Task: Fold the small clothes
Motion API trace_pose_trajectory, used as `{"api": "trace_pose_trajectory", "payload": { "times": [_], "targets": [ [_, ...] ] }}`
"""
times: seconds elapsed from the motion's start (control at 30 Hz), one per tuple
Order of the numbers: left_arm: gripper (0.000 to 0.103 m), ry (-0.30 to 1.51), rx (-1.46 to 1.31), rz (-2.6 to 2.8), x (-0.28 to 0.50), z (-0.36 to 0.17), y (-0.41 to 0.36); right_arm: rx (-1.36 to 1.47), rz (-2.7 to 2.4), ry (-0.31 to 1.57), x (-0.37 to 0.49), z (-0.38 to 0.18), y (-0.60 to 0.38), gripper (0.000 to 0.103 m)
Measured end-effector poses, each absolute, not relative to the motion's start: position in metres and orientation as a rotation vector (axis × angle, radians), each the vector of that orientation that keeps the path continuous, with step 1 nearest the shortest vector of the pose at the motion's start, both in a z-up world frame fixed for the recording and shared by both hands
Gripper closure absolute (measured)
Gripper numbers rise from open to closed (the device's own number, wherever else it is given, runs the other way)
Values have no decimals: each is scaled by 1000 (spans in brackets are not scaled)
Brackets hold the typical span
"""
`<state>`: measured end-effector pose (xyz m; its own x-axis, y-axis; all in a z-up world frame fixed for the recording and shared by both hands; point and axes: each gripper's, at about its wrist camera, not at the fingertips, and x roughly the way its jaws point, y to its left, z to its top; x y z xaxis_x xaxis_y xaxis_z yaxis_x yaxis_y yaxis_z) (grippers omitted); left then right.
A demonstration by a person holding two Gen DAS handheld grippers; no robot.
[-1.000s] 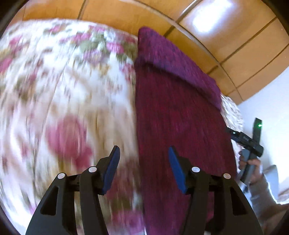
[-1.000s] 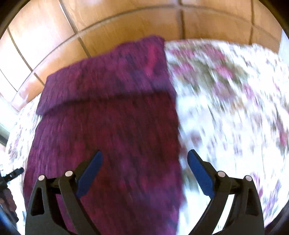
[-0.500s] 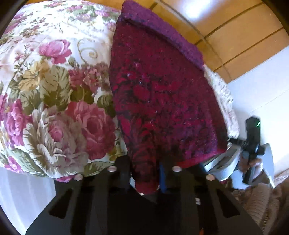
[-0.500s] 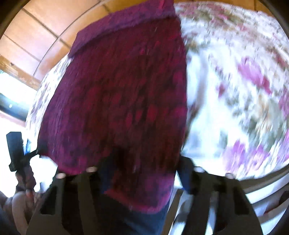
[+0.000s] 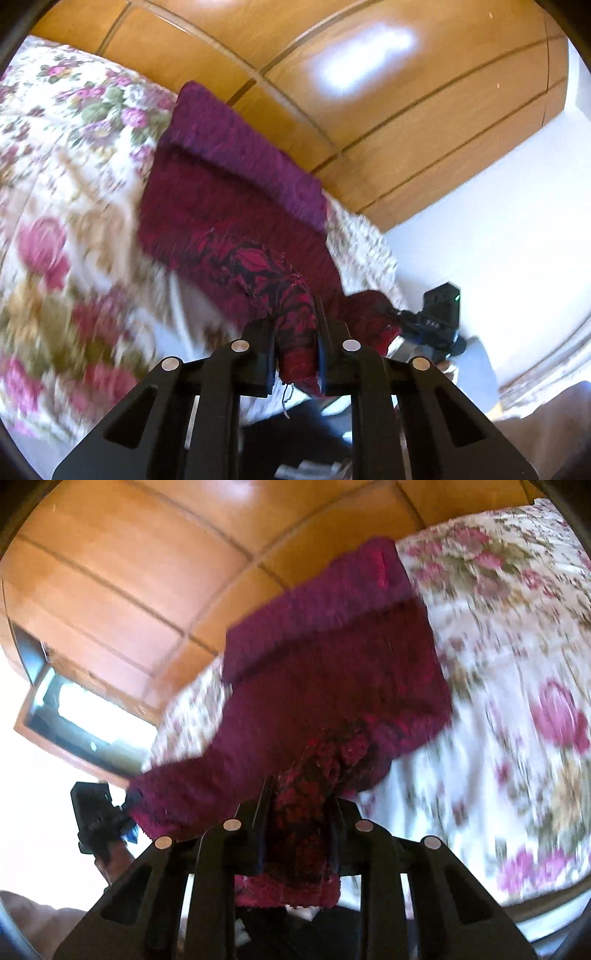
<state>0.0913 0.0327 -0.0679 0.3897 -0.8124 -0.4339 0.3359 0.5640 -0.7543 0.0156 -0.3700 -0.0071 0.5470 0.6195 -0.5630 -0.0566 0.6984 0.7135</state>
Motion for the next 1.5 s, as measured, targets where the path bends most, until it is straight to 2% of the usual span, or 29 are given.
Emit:
{"api": "trace_pose_trajectory", "payload": {
  "times": [0.13, 0.47, 0.57, 0.63, 0.67, 0.7, 0.73, 0.77, 0.8, 0.93, 1.07, 1.13, 1.23, 1.27, 1.33, 1.37, 1.4, 1.5],
  "targets": [
    [88, 878, -649, -775, 141, -61, 24, 715, 375, 913, 52, -8, -377, 81],
    [88, 978, -704, -629, 251, -83, 7, 786, 198, 982, 138, -42, -401, 81],
    [72, 1031, -781, -601, 269, -93, 11, 817, 187, 991, 146, -49, -405, 77],
    [40, 1039, -865, -605, 276, -98, 20, 858, 225, 973, 149, -50, -410, 65],
    [34, 1018, -909, -596, 276, -96, 28, 884, 248, 955, 149, -49, -413, 51],
    [29, 995, -930, -582, 275, -94, 36, 897, 254, 932, 147, -47, -416, 33],
    [29, 979, -941, -574, 273, -91, 43, 893, 243, 894, 143, -42, -419, 27],
    [29, 964, -954, -566, 272, -89, 51, 874, 209, 867, 139, -36, -423, 14],
    [27, 951, -963, -555, 271, -88, 59, 863, 183, 852, 135, -32, -427, 10],
    [27, 911, -850, -493, 252, -88, 82, 822, 177, 834, 116, -26, -439, 10],
    [27, 980, -677, -530, 217, -113, 66, 703, 175, 885, 88, -36, -432, 10],
    [27, 1008, -627, -558, 200, -129, 56, 650, 175, 922, 76, -46, -426, 15],
    [28, 995, -572, -545, 185, -141, 46, 557, 165, 984, 71, -67, -409, 33],
    [33, 995, -560, -532, 188, -143, 43, 538, 155, 984, 72, -71, -404, 41],
    [69, 1027, -530, -483, 193, -148, 40, 507, 136, 980, 73, -72, -398, 51],
    [76, 1031, -534, -470, 194, -148, 42, 504, 148, 984, 73, -69, -397, 64],
    [83, 1027, -550, -473, 194, -147, 45, 492, 152, 984, 70, -64, -394, 69],
    [90, 996, -518, -482, 182, -135, 47, 454, 166, 966, 57, -49, -389, 74]
  ]
}}
